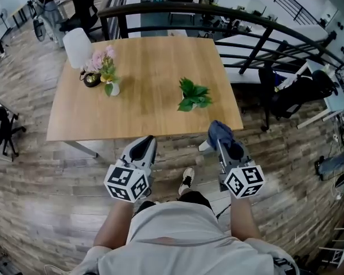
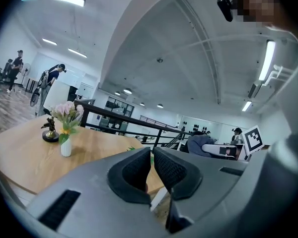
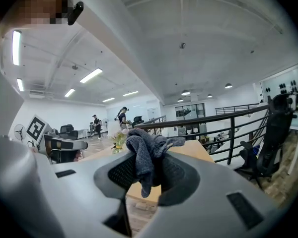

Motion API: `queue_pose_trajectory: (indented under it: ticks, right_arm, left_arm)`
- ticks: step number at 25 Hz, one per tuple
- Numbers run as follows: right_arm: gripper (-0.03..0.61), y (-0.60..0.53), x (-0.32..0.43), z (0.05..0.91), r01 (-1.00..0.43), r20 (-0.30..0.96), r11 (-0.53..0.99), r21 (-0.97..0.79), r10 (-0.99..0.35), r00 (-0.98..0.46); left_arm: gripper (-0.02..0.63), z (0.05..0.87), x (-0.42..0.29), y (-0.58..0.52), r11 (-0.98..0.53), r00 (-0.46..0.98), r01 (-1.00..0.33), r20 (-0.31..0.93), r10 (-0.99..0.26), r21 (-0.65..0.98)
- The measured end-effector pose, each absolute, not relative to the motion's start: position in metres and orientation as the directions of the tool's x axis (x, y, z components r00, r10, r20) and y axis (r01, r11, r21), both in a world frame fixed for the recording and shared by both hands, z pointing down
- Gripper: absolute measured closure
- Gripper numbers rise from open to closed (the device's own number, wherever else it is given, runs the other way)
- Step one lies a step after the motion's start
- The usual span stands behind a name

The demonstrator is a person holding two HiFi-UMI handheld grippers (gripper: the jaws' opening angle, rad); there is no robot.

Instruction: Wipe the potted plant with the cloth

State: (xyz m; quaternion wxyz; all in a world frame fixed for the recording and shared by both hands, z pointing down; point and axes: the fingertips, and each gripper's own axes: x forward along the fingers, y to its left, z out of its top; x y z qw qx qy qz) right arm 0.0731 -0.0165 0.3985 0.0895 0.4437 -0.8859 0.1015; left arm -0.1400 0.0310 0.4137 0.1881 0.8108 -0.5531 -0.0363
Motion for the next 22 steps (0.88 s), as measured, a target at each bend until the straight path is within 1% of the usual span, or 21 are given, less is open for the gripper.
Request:
queue_pose_trajectory:
  ticks: [7,13,18,22]
  right_arm:
    - [0.425,-0.115,0.102,0.393,-0.776,0.247,0.618,-0.127,-0.738,-0.628]
    - [0.426,-0.189,0.135,0.407,-0.761,0.246,0.622,-0.186,-0.720,-0.648]
    - [0.426,-0.226,0.146,0.424,-0.757,0.273,0.614,-0.223,-0.706,-0.653]
    - [0.426,-0.240,0.139,0.442,-0.760,0.299,0.599,-0.251,-0.699,-0.650]
  left_arm:
    - [0.583,0.398,-0.112,-0.059,-0.275,0.339,-0.904,0.156,-0.928,0.327]
    - [0.583,0.405,-0.084,-0.130,-0.247,0.322,-0.911,0.192,-0.927,0.331]
    - [0.583,0.416,-0.085,-0.163,-0.215,0.304,-0.915,0.234,-0.923,0.341]
    - [0.583,0.438,-0.093,-0.183,-0.208,0.319,-0.908,0.278,-0.906,0.365]
